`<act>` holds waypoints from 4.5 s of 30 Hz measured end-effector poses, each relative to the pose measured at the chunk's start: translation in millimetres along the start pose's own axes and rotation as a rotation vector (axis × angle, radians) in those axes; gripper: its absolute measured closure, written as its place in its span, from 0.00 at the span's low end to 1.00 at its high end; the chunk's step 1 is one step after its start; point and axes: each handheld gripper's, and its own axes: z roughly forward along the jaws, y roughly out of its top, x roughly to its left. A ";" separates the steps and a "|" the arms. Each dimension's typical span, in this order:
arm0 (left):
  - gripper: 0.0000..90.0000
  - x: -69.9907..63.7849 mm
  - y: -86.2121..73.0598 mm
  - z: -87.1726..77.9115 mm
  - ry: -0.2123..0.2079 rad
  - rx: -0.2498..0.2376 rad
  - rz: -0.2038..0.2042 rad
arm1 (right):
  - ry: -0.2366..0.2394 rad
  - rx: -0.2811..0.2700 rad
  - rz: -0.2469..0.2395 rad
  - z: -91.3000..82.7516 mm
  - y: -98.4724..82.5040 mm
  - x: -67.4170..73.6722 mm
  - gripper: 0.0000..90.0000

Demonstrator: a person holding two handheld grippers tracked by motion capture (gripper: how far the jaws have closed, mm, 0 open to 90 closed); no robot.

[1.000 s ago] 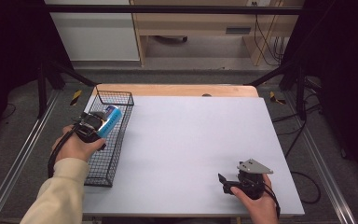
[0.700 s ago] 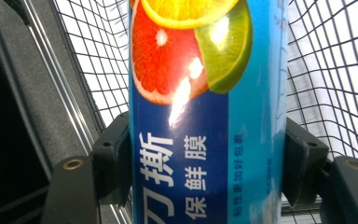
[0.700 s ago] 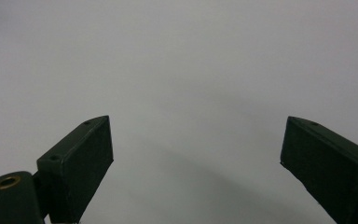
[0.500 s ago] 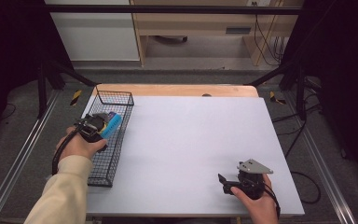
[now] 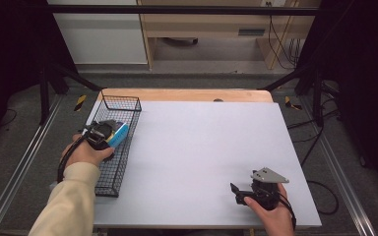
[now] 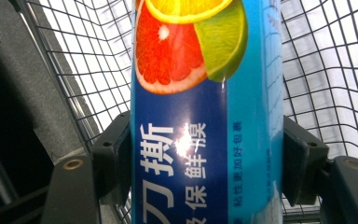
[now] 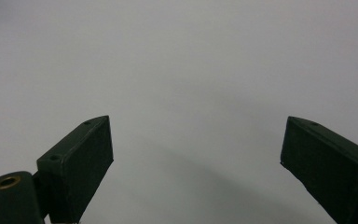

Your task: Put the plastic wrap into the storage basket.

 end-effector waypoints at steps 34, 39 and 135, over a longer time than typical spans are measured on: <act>0.35 -2.7 3.1 5.9 0.019 0.010 0.023 | -0.005 0.007 -0.004 0.2 -0.8 -0.8 0.11; 0.35 -2.8 2.7 5.8 0.017 0.007 0.025 | -0.006 0.008 -0.005 0.1 -0.9 -0.7 0.11; 0.07 -197.4 -10.5 -38.6 0.020 -0.457 0.447 | -0.005 0.014 -0.001 -0.1 -0.9 0.6 0.06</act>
